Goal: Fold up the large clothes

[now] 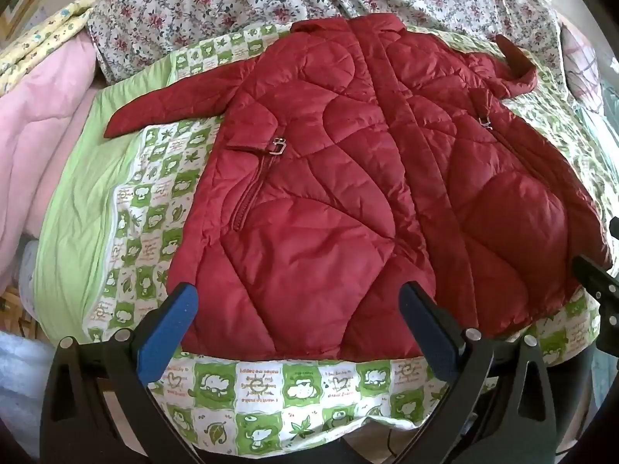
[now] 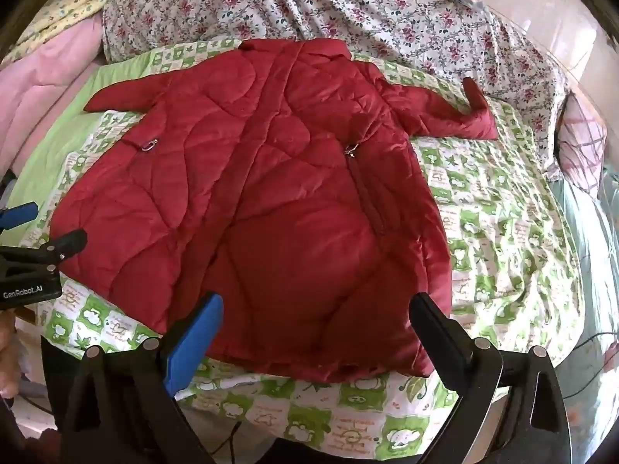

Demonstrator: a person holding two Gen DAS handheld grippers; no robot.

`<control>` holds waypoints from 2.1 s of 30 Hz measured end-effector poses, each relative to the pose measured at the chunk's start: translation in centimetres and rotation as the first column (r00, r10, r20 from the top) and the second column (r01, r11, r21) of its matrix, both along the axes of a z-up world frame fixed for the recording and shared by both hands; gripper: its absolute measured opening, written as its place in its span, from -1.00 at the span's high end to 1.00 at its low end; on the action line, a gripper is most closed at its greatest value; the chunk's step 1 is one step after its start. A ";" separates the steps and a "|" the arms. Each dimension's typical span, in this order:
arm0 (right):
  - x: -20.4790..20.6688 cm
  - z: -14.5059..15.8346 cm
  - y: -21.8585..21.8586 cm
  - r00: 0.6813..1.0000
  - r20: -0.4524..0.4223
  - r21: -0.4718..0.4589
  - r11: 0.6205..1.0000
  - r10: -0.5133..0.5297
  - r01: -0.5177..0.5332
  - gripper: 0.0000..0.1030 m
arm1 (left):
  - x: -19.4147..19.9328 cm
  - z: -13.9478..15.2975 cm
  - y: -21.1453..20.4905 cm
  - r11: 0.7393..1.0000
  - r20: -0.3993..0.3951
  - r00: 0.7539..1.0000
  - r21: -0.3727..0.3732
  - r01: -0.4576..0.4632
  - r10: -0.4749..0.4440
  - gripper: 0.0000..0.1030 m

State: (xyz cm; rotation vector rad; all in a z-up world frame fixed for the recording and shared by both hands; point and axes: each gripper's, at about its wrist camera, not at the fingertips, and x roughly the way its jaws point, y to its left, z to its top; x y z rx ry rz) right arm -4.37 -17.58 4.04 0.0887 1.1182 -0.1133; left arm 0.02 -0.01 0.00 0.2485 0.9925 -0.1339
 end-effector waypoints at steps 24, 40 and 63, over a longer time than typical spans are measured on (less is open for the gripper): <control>0.3 0.1 -0.3 1.000 0.011 0.044 0.999 0.001 -0.002 -0.90 | 0.6 0.0 -0.2 1.000 0.003 1.000 -0.002 0.001 -0.001 -1.00; 0.9 -0.1 -0.5 1.000 0.008 0.074 0.997 0.000 0.000 -0.90 | 0.8 -0.7 -0.2 1.000 -0.043 0.999 0.014 0.003 -0.003 -1.00; 1.8 -0.8 -1.3 1.000 0.000 0.106 0.994 -0.008 0.008 -0.90 | 2.4 -1.7 -0.2 0.999 -0.133 0.991 0.033 0.003 0.001 -1.00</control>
